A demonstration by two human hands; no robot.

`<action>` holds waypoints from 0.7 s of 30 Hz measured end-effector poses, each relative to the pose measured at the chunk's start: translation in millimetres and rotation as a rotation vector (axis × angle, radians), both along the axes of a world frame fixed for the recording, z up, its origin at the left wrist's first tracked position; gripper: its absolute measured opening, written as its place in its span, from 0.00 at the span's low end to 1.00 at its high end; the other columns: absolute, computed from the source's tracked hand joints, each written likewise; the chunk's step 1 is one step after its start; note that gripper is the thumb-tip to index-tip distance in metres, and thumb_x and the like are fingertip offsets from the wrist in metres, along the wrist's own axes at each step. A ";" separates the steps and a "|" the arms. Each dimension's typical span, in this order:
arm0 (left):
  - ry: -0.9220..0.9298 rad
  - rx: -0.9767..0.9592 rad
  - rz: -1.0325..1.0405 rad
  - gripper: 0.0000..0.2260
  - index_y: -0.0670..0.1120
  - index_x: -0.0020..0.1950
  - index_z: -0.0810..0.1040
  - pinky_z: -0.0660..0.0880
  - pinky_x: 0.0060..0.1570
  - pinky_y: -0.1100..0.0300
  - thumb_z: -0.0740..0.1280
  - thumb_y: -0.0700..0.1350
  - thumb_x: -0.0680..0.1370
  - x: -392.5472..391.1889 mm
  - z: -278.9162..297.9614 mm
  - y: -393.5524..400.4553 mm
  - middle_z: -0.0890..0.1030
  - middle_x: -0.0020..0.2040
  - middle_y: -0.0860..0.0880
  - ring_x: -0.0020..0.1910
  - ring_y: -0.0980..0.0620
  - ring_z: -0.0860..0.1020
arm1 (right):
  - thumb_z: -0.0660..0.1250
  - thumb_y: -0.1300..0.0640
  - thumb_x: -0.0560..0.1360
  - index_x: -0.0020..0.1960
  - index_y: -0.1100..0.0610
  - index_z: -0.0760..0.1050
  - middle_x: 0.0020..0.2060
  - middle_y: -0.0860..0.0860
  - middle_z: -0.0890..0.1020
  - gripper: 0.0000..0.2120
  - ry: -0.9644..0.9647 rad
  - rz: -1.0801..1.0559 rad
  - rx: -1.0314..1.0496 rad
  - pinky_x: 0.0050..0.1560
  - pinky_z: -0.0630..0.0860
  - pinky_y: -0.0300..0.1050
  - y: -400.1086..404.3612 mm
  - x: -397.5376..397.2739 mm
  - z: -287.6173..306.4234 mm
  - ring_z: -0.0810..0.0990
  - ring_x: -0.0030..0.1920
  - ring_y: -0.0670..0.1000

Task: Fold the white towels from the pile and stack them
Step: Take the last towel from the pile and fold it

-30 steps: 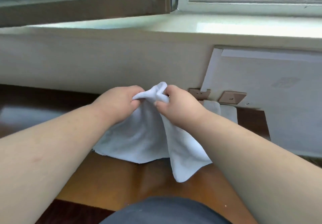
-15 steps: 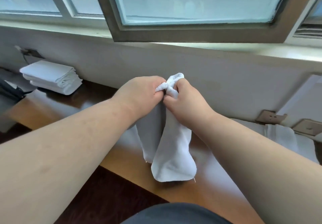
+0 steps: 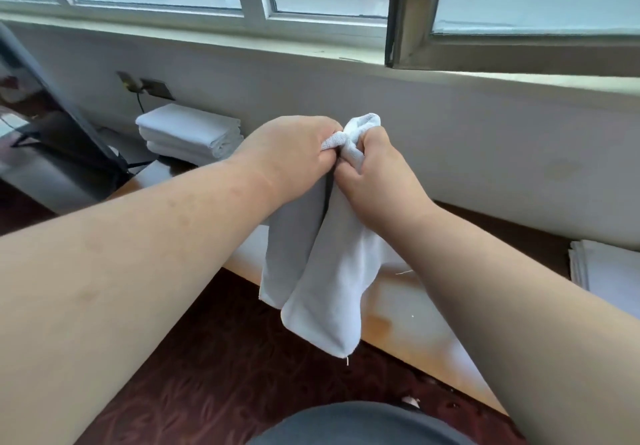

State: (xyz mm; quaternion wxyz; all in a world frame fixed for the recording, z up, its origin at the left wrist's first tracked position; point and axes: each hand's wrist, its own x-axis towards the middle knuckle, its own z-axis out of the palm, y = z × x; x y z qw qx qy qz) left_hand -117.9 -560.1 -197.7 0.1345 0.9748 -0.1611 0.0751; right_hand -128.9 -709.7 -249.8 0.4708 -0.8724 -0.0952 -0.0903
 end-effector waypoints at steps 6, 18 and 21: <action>0.013 0.069 0.077 0.07 0.53 0.52 0.77 0.71 0.42 0.53 0.60 0.47 0.78 33.0 -5.1 56.1 0.79 0.43 0.52 0.45 0.48 0.75 | 0.60 0.53 0.76 0.43 0.48 0.60 0.38 0.41 0.73 0.08 -0.007 0.094 0.064 0.28 0.65 0.34 59.3 40.9 -11.7 0.74 0.32 0.40; 0.116 0.110 0.232 0.08 0.52 0.54 0.76 0.74 0.45 0.52 0.59 0.48 0.79 138.9 -33.0 141.4 0.80 0.45 0.49 0.47 0.45 0.77 | 0.65 0.57 0.69 0.60 0.43 0.63 0.49 0.49 0.78 0.22 0.290 0.303 0.062 0.41 0.77 0.45 144.1 133.7 -42.1 0.80 0.45 0.51; 0.156 0.064 0.204 0.07 0.53 0.52 0.76 0.71 0.40 0.54 0.59 0.50 0.78 169.9 -56.6 167.8 0.80 0.44 0.51 0.46 0.47 0.76 | 0.65 0.58 0.70 0.74 0.41 0.57 0.56 0.41 0.75 0.36 0.303 0.331 0.012 0.49 0.77 0.43 161.4 147.4 -64.0 0.79 0.51 0.48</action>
